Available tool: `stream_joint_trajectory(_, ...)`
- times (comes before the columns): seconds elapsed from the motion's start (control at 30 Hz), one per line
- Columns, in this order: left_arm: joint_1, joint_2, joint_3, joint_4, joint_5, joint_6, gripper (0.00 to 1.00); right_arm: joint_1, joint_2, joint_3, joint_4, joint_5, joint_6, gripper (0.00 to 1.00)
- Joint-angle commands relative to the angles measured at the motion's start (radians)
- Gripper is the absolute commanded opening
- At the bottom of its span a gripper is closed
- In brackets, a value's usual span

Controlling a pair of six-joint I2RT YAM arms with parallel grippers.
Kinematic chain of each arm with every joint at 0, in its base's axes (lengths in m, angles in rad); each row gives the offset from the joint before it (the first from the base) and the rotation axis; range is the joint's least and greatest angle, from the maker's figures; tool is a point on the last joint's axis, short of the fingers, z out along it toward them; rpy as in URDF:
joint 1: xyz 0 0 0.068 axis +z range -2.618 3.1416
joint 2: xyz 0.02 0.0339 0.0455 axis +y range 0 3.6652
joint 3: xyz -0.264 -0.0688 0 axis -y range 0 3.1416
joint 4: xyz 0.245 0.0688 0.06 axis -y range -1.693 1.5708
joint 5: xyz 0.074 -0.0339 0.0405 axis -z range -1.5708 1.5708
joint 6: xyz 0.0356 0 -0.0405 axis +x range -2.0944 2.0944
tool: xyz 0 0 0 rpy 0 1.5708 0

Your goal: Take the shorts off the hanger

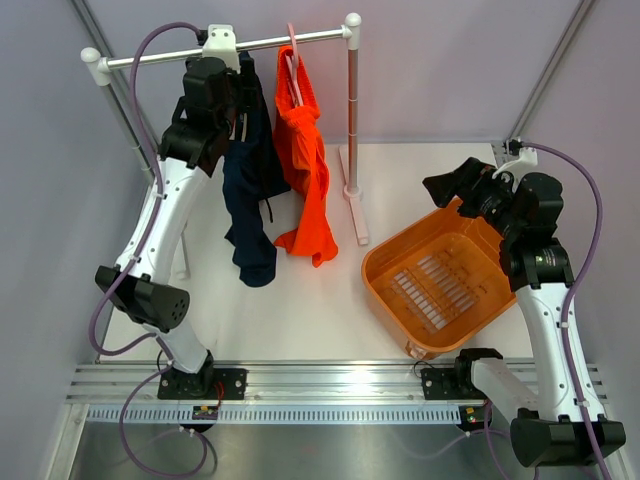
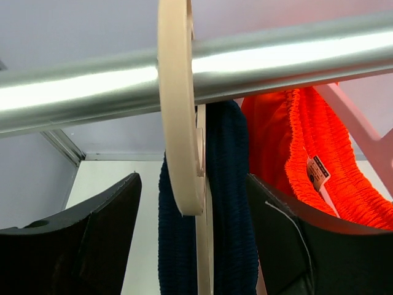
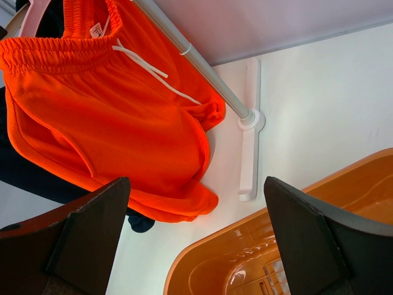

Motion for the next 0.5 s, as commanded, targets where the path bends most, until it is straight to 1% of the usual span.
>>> stream_joint_trajectory(0.0, 0.009, 0.013, 0.026, 0.012, 0.039, -0.027, 0.72, 0.001, 0.003, 0.026, 0.019, 0.010, -0.016, 1.00)
stream_joint_trajectory(0.17, 0.014, 0.027, 0.026, 0.012, 0.047, -0.034, 0.71, -0.001, 0.006, 0.024, 0.020, 0.010, -0.017, 0.99)
stream_joint_trajectory(0.27, 0.017, 0.030, 0.026, 0.013, 0.047, -0.039, 0.68, 0.001, 0.007, 0.024, 0.019, 0.011, -0.017, 0.99)
stream_joint_trajectory(0.37, 0.018, 0.033, 0.027, 0.012, 0.048, -0.040, 0.58, 0.001, 0.007, 0.024, 0.017, 0.011, -0.019, 1.00)
stream_joint_trajectory(0.4, 0.020, 0.033, 0.027, 0.012, 0.055, -0.041, 0.49, 0.001, 0.007, 0.024, 0.016, 0.011, -0.019, 0.99)
stream_joint_trajectory(0.47, 0.020, 0.033, 0.030, 0.009, 0.056, -0.042, 0.41, 0.001, 0.007, 0.026, 0.014, 0.011, -0.020, 0.99)
